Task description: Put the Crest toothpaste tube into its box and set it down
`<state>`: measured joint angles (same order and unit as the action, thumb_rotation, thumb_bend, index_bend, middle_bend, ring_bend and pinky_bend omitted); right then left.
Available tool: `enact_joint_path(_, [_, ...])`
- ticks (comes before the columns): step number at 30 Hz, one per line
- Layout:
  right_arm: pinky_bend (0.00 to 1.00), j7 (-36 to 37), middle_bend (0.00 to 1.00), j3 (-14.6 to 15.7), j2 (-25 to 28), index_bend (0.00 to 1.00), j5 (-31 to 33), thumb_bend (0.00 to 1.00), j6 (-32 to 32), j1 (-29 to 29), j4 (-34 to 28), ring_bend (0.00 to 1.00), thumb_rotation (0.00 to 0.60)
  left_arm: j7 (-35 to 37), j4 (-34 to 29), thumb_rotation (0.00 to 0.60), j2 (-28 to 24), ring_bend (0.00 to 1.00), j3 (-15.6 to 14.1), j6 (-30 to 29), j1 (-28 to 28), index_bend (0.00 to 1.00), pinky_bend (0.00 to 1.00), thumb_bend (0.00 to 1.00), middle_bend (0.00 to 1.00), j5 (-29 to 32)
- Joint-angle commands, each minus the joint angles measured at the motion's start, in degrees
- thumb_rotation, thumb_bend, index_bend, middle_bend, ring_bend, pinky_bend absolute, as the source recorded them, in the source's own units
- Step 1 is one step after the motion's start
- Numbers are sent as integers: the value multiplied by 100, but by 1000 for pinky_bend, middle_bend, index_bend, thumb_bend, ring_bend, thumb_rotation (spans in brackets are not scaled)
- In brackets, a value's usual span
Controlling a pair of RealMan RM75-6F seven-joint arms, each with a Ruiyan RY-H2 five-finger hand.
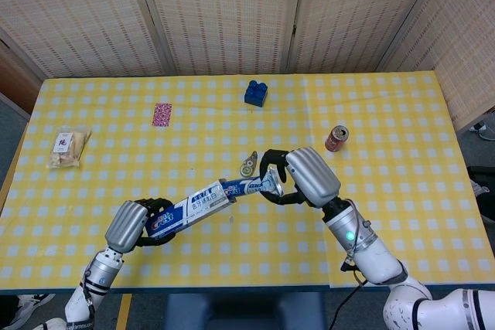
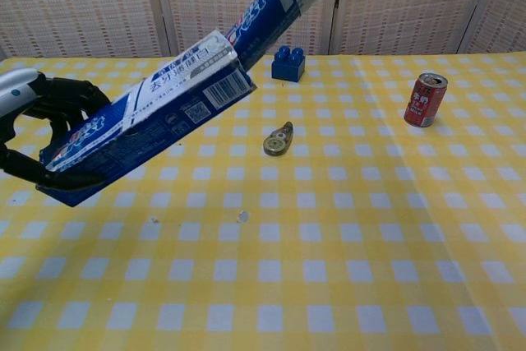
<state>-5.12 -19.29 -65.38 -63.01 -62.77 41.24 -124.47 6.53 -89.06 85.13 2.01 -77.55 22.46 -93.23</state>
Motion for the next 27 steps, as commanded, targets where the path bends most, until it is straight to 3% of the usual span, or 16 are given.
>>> enact_joint_path(1, [880,273,520,-24,-34,703,-92,962,3,-52,27,675,600,56,-21,600,-3,675,15,-51,-3,538,717,257,760,-17])
enact_joint_path(12, [880,1166,520,35,-342,703,-329,962,152,-122,549,674,600,342,-92,600,-32,676,3,-322,-81,539,717,257,762,-138])
enact_joint_path(27, [880,1513,520,158,-920,703,-545,961,217,-60,1047,674,600,219,-209,600,-22,675,-45,-323,-55,539,717,256,762,-256])
